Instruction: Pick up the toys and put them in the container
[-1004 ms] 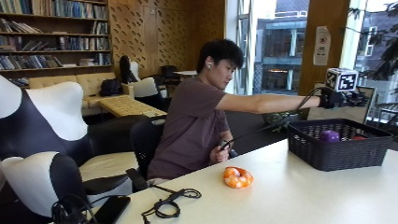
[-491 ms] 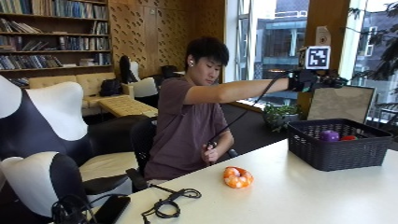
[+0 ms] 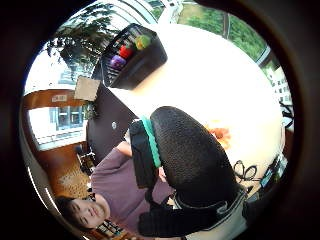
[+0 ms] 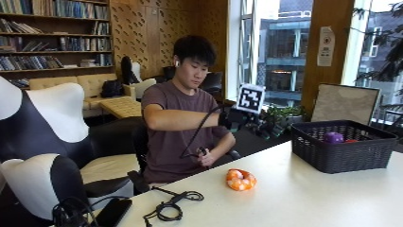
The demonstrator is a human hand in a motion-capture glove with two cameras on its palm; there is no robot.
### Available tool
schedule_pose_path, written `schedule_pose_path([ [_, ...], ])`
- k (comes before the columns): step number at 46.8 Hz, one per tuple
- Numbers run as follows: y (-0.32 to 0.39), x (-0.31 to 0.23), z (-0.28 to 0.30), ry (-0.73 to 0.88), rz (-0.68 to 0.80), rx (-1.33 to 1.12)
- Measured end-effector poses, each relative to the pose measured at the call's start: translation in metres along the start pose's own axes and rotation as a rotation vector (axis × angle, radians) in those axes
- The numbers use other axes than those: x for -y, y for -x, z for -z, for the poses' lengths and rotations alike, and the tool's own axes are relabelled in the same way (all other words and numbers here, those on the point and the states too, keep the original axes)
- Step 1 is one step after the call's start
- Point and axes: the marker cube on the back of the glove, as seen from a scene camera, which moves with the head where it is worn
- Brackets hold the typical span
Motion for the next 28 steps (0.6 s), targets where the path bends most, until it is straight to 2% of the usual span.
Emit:
schedule_pose_path([
  [2,-0.002,-0.014,-0.037,0.015,0.143,-0.026],
  [3,-0.001,-0.018,-0.057,0.028,0.148,-0.030],
  [7,0.019,-0.018,-0.127,0.107,-0.020,0.096],
  [13,0.029,-0.024,-0.214,0.202,0.033,0.052],
  [15,0.039,-0.025,-0.226,0.153,0.042,0.159],
  [18,0.041,-0.025,-0.229,-0.024,0.053,0.225],
  [28,0.051,-0.028,-0.234,-0.393,0.005,0.136],
])
